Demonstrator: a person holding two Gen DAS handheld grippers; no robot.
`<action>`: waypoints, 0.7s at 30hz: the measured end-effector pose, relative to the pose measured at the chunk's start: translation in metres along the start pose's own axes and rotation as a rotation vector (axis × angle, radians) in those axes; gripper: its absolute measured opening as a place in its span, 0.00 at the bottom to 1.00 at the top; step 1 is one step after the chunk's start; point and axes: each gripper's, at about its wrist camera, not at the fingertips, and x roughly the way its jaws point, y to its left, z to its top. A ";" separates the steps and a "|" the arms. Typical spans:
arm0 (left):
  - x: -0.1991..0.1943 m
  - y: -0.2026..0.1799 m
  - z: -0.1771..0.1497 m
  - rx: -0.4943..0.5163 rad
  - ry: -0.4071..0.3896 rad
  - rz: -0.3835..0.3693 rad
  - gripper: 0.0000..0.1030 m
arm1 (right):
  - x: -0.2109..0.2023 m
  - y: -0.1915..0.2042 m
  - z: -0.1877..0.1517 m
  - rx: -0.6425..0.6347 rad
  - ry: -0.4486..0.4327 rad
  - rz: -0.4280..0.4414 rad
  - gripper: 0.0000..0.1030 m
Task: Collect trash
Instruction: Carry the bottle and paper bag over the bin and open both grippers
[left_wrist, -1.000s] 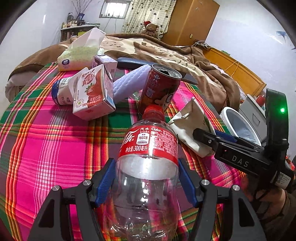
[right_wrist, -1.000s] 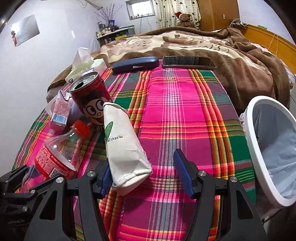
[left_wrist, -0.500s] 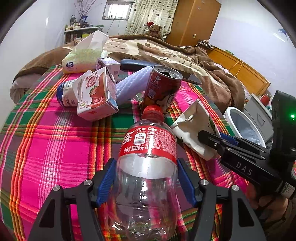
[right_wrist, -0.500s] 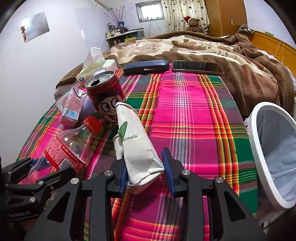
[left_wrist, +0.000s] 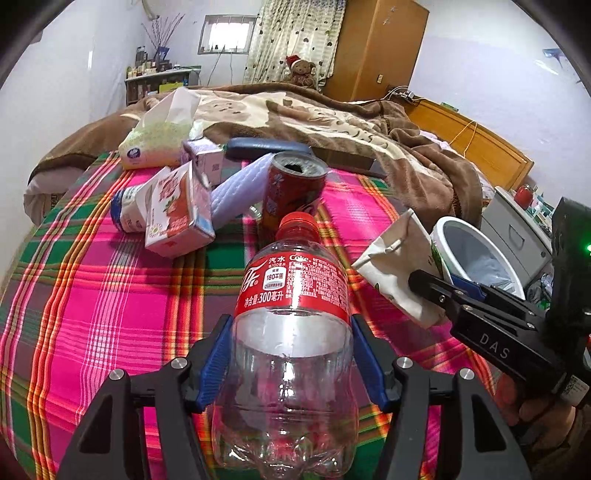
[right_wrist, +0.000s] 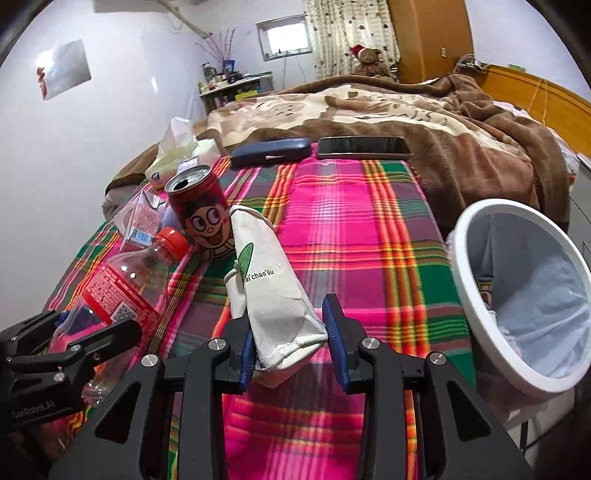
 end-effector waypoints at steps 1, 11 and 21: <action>-0.001 -0.002 0.000 0.001 -0.004 -0.001 0.61 | -0.002 -0.001 0.000 0.003 -0.003 -0.002 0.34; -0.007 -0.045 0.015 0.053 -0.040 -0.039 0.61 | -0.028 -0.034 0.002 0.065 -0.066 -0.049 0.34; 0.003 -0.107 0.032 0.126 -0.043 -0.117 0.61 | -0.052 -0.079 0.005 0.141 -0.118 -0.131 0.34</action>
